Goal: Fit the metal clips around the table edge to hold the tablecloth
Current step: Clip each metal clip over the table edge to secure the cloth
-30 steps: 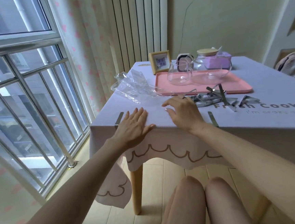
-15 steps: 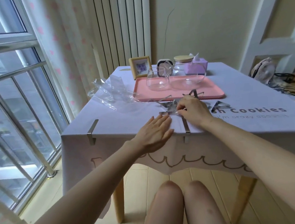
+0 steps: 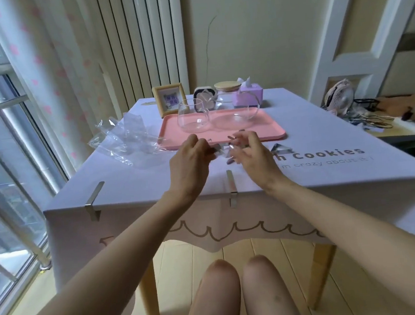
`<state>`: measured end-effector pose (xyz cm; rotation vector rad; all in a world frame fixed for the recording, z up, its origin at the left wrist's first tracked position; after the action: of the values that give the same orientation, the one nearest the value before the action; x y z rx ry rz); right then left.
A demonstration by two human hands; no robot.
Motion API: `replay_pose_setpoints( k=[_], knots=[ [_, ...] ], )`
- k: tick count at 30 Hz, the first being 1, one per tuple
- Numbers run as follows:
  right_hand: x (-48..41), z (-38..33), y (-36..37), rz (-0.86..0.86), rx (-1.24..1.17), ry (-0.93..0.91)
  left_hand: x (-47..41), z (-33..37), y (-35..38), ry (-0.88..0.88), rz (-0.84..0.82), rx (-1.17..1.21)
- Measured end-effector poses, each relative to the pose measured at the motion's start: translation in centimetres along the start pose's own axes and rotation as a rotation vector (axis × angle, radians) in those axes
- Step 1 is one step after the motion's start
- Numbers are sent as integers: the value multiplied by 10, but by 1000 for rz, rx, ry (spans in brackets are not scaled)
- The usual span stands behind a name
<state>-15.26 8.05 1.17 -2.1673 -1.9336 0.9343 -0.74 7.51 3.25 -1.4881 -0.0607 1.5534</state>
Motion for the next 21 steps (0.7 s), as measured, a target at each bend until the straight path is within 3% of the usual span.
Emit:
replay_pose_setpoints(
  k=[3,7,11,21],
  knots=[
    [21,10,9,-112,294,-59,2,-20,-5,-226,36,91],
    [30,24,33,-395,829,-258,6,-21,-2,-292,20,196],
    [23,41,22,-523,886,-200,9,-10,7,-298,-30,254],
    [24,68,-29,-565,869,-171,8,43,26,-208,-90,372]
  ],
)
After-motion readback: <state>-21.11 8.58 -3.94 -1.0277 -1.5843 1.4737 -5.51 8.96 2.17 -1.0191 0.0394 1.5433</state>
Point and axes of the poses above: each hand's wrist, its own x-axis away from the middle knuckle, its own y-axis out of the palm, z = x × y, the point moved 6 cm from there along -x, towards the middle knuckle, and after that the axes turned 4 degrees about x, right-handed, at the moved point
